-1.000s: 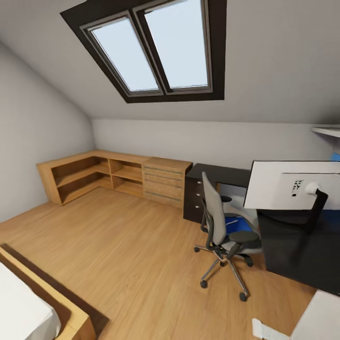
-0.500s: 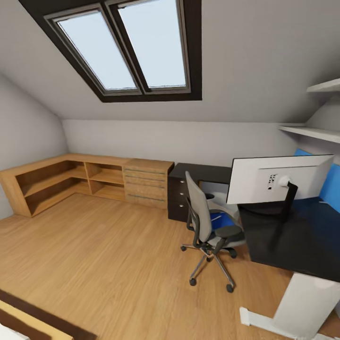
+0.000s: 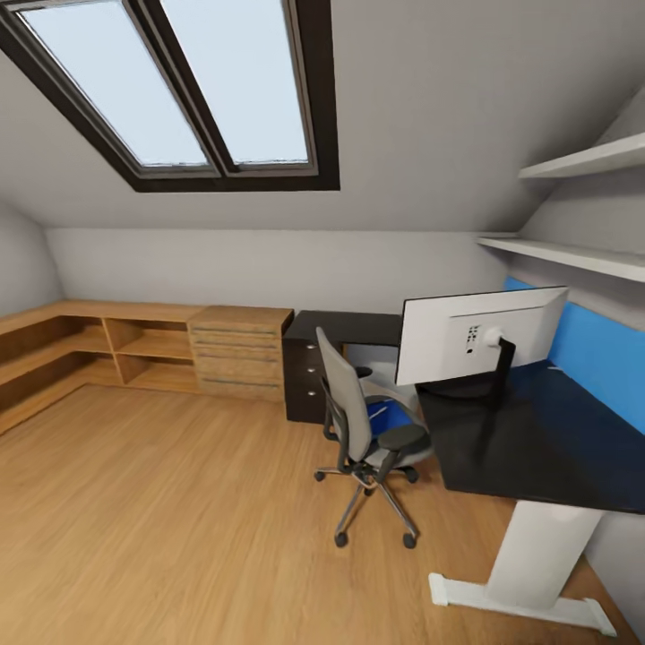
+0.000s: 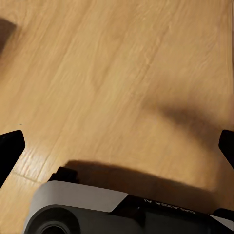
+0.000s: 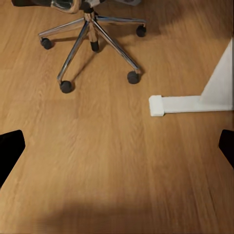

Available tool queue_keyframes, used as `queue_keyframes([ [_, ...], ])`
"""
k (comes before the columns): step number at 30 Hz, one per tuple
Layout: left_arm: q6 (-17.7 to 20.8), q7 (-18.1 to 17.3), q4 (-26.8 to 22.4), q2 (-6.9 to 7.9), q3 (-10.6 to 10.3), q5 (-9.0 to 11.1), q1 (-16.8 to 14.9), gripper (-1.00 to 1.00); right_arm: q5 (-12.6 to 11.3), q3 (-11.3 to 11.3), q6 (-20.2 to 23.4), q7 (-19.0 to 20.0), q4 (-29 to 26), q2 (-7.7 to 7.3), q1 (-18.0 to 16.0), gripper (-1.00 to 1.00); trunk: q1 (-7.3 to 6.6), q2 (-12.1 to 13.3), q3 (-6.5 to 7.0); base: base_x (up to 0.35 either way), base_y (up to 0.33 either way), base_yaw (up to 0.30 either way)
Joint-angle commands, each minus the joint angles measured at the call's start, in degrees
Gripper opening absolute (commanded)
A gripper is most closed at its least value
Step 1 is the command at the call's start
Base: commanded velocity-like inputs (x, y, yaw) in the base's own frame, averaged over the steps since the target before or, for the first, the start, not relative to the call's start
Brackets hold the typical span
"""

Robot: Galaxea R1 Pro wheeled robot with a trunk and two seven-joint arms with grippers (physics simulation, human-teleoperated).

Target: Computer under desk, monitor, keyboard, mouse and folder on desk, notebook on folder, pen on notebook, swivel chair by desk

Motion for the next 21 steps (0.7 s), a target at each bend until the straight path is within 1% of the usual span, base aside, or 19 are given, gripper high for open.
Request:
queue_keyframes([
  [1, -0.16, -0.15, 0.03, -0.01, 0.02, 0.4, -0.02, 1.0, -0.14, 0.03, -0.17, -0.02, 0.05, 0.01, -0.06, 1.0, 0.03, -0.04, -0.07, 0.244, 0.198, -0.3],
  [15, -0.16, -0.15, 0.03, -0.03, -0.01, 0.38, -0.02, 1.0, -0.14, 0.02, -0.15, -0.02, 0.1, 0.01, -0.06, 1.0, 0.03, -0.04, -0.09, 0.25, 0.198, -0.299],
  [21, -0.16, -0.15, 0.02, -0.03, -0.02, 0.35, -0.02, 1.0, -0.14, 0.03, -0.12, -0.02, 0.14, 0.04, -0.06, 1.0, 0.03, -0.04, -0.39, 0.235, 0.057, -0.226],
])
